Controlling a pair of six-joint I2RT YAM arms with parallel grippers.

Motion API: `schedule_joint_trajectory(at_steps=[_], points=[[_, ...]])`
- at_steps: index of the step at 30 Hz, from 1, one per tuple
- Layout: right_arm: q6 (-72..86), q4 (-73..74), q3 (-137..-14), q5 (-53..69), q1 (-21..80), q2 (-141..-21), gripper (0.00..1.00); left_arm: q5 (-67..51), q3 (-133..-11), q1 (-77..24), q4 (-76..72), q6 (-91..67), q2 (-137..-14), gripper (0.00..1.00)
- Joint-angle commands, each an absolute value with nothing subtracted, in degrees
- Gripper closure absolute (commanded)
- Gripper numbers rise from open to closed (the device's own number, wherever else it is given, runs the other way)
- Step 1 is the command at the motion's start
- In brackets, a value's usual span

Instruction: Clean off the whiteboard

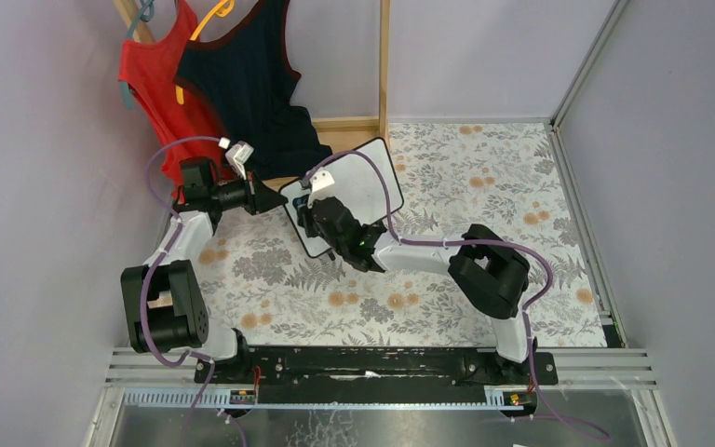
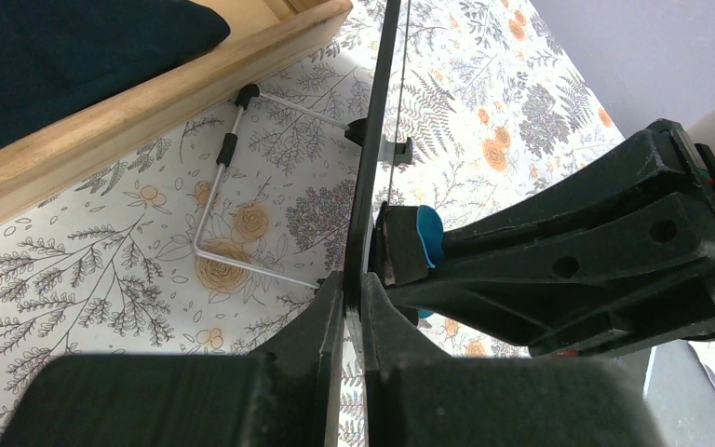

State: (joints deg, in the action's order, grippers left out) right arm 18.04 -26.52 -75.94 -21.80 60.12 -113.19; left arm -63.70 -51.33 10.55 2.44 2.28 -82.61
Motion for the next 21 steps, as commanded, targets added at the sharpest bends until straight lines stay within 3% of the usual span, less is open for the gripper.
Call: schedule_joint_trajectory(at_steps=[1,11,21], points=[[19.02,-30.98,-79.37,-18.65,61.09,-114.14,1.0,-63.69,-52.03,9.84,2.83,4.71,-81.87,1.0],[14.75,-29.84,-72.36,-26.71,59.9,-111.57,1.0,-63.63,-52.07,9.8,2.82,4.65,-81.8,1.0],[13.79,-31.55,-60.65,-28.25,52.02,-105.45,1.0,-63.54,-52.21,9.82,2.82,4.63,-81.61,1.0]])
